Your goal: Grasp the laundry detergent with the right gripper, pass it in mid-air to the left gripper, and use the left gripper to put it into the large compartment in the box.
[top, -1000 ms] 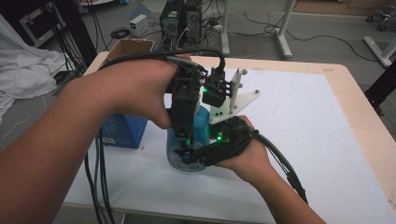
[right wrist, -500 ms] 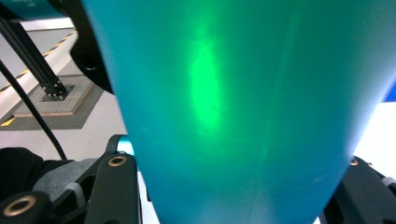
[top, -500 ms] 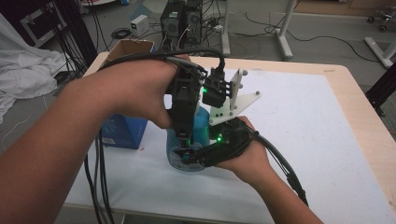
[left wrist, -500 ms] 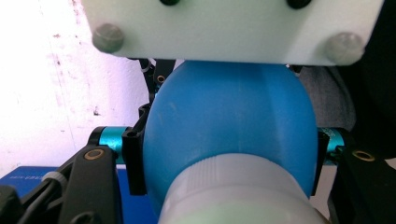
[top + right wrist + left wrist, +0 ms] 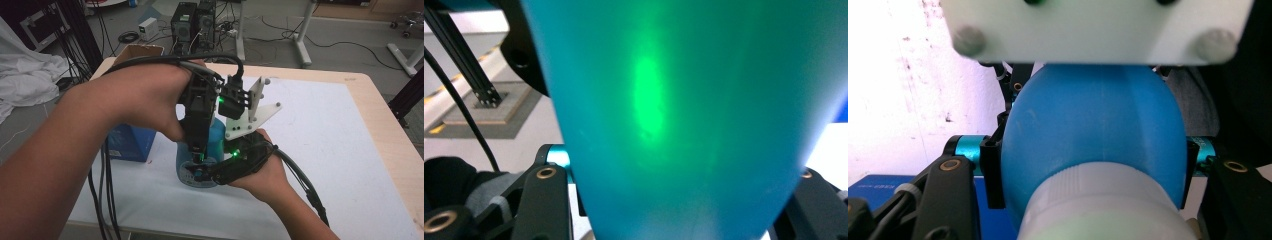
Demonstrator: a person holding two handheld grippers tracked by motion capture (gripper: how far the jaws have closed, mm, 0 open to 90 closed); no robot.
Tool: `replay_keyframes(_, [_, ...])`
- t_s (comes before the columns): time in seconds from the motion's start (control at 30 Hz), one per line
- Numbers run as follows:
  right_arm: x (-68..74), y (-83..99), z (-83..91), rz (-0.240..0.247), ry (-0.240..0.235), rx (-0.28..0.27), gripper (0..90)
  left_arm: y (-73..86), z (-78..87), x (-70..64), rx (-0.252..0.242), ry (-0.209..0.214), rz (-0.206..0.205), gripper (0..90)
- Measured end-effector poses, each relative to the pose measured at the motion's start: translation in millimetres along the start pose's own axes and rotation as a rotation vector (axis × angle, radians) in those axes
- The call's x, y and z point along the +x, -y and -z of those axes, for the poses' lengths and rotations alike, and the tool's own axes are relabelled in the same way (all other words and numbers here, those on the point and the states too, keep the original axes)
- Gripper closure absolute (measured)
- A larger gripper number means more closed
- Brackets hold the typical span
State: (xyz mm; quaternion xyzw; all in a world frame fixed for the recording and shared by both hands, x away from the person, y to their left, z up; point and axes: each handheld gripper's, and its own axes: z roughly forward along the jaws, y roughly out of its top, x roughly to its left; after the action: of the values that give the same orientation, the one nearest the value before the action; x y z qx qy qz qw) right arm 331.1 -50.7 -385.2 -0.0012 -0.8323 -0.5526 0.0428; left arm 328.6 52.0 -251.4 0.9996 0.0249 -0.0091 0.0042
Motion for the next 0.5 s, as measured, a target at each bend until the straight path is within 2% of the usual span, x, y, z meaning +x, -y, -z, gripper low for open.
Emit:
replay_keyframes(0.1, [0.6, 2.1, 2.6, -0.002, 0.026, 0.008, 33.0, -1.3, 0.1, -0.3, 0.000, 0.003, -0.008, 38.6])
replay_keyframes(0.3, [3.8, 8.8, 17.3, -0.024, 0.039, 0.015, 23.1, -0.5, 2.6, -0.3, -0.004, 0.002, -0.005, 38.6])
replay_keyframes(0.5, [4.5, 11.1, 44.7, -0.015, 0.078, 0.020, 22.3, 2.5, 6.6, 0.9, -0.001, 0.007, 0.013, 38.5])
